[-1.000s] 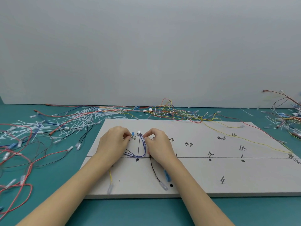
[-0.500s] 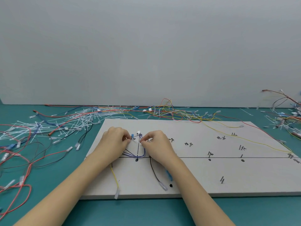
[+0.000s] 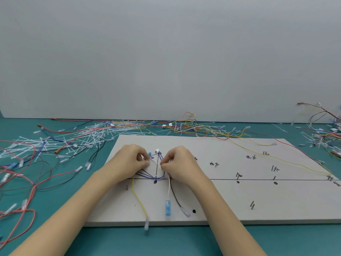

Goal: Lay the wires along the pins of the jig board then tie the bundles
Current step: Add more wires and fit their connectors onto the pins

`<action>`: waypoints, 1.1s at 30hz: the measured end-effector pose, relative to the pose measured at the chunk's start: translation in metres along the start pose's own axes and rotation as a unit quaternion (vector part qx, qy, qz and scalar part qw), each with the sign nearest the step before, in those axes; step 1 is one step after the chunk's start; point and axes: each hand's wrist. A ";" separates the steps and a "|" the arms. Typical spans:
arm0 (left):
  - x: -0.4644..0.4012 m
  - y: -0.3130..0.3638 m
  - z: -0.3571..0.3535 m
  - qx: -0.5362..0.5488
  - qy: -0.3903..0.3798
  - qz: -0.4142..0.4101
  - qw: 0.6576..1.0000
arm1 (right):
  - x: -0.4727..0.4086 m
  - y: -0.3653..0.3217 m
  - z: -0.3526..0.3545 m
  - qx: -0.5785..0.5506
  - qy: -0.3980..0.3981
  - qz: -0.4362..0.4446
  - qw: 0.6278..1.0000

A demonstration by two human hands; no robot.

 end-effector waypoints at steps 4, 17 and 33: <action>-0.001 0.000 0.004 0.041 -0.015 0.014 0.999 | 0.002 -0.002 0.004 -0.032 -0.049 -0.011 0.998; 0.002 0.010 0.017 0.155 -0.107 0.089 0.978 | 0.007 -0.005 0.003 -0.024 -0.129 0.007 0.991; -0.003 -0.007 0.024 0.154 -0.170 0.044 0.972 | 0.009 -0.006 0.006 0.028 -0.155 0.053 0.986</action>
Point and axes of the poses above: each hand's wrist, its own x-axis away from the middle knuckle, its own z-axis out of the back of the hand, y = z × x, and after that the axes turned 15 degrees about x, right-handed
